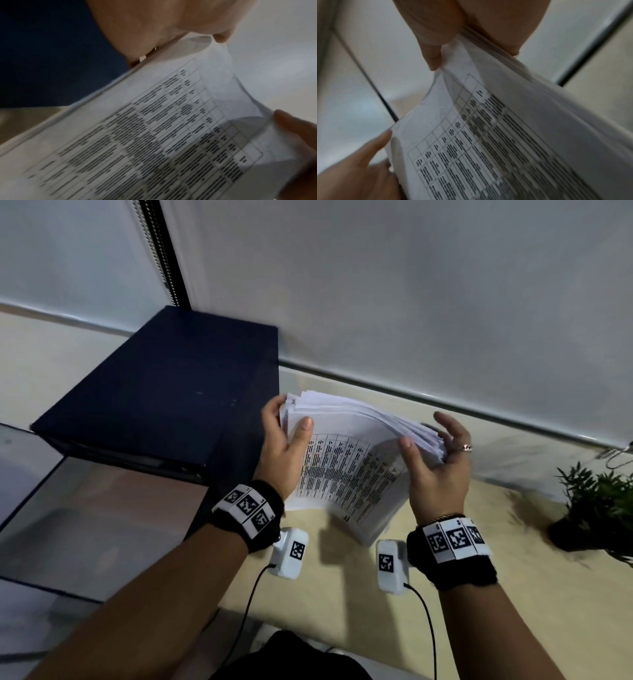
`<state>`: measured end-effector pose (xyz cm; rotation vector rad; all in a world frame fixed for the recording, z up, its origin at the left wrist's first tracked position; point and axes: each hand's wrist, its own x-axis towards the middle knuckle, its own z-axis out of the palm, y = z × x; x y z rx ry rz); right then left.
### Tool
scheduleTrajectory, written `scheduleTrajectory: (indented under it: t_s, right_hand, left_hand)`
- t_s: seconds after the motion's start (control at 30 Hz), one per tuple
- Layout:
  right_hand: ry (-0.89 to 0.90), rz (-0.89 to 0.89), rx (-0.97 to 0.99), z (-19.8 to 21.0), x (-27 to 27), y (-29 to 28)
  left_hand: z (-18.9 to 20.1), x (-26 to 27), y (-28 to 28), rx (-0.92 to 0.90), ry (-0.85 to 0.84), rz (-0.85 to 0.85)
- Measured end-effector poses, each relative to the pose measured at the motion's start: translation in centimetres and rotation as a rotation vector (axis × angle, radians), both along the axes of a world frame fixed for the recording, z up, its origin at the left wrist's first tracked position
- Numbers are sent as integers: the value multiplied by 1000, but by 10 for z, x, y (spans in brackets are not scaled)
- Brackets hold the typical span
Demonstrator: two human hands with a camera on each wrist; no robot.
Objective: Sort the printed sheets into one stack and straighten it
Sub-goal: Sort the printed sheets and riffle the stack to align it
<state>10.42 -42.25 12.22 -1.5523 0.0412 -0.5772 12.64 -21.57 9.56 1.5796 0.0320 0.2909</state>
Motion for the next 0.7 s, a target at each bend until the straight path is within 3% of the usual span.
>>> scheduleTrajectory:
  t_s: [0.1, 0.23, 0.5, 0.7]
  right_hand:
    - [-96, 1, -122, 9, 3, 7]
    - [-125, -63, -205, 4, 7, 9]
    - [-14, -209, -152, 4, 7, 11]
    - [23, -193, -86, 9, 7, 20]
  left_hand:
    - [20, 2, -8, 9, -155, 27]
    - [32, 7, -13, 65, -214, 136]
    - [39, 21, -13, 37, -177, 281]
    - [40, 24, -14, 88, -152, 253]
